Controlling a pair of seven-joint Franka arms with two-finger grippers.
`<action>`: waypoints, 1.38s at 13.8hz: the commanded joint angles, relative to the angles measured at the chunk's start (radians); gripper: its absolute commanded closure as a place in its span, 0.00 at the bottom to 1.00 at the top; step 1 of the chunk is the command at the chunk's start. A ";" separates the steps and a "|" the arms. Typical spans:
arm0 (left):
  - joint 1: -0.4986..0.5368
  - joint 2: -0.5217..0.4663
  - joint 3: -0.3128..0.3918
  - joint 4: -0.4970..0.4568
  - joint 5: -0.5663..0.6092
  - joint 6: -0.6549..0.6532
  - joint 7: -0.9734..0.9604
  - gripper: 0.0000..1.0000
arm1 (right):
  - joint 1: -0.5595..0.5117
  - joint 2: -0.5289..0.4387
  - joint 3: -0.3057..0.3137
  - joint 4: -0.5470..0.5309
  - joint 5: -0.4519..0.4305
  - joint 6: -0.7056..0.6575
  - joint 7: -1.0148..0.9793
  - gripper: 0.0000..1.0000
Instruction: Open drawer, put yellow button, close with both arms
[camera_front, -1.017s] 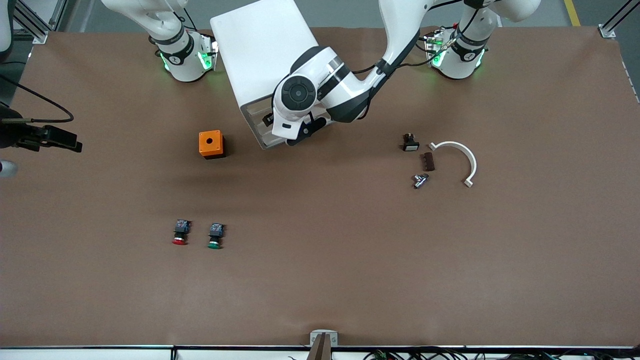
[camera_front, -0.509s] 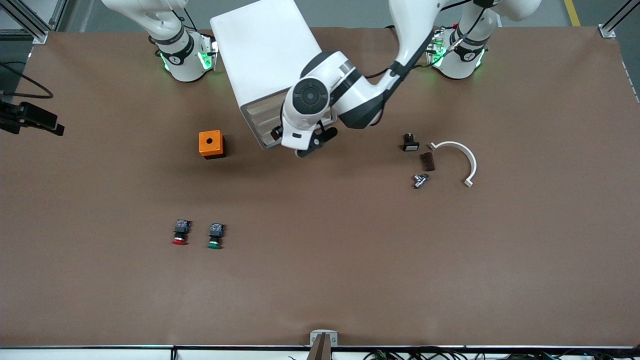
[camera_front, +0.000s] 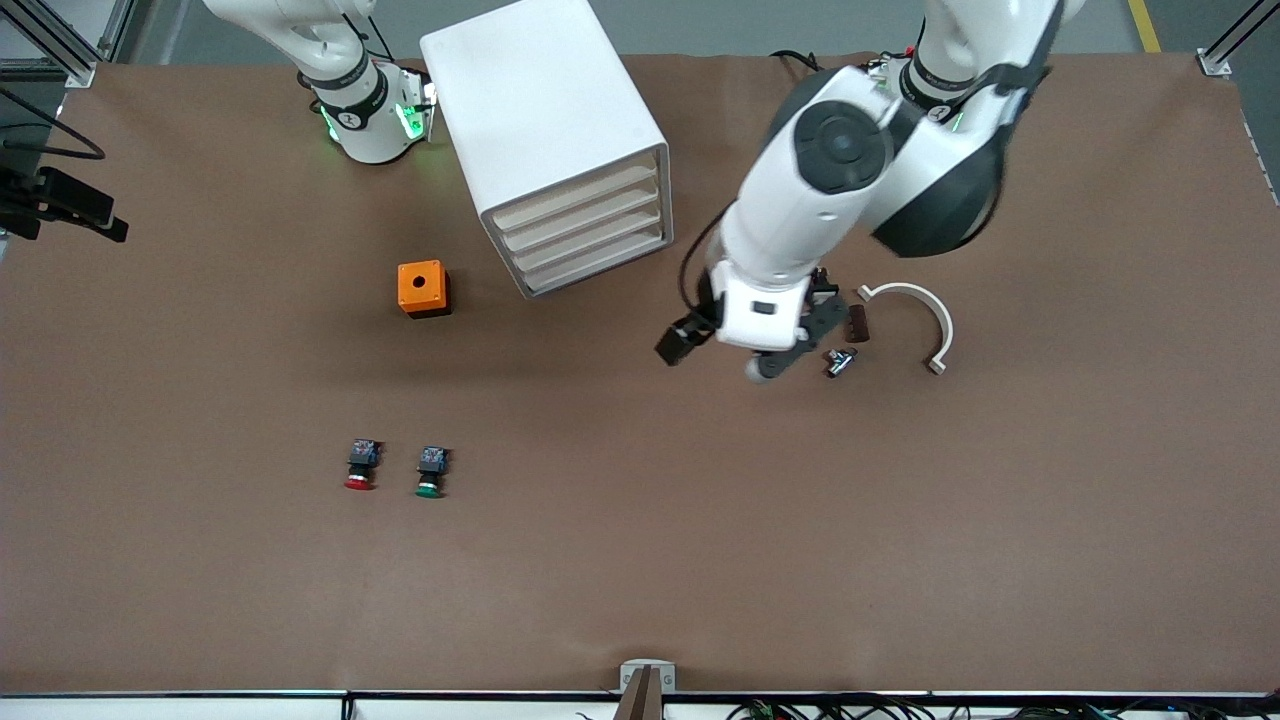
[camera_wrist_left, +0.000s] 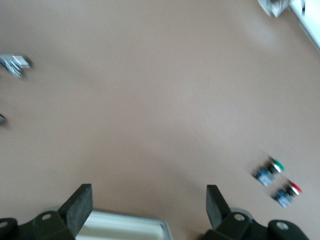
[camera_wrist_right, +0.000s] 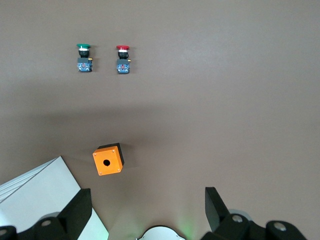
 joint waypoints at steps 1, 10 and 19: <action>0.071 -0.056 -0.006 -0.029 0.057 -0.101 0.158 0.00 | -0.002 -0.056 0.007 -0.060 -0.011 0.020 0.005 0.00; 0.392 -0.171 -0.009 -0.038 0.059 -0.404 0.740 0.00 | -0.004 -0.066 0.007 -0.063 -0.026 0.040 0.003 0.00; 0.433 -0.459 0.175 -0.425 0.057 -0.366 1.189 0.00 | -0.007 -0.066 0.004 -0.063 -0.034 0.042 -0.002 0.00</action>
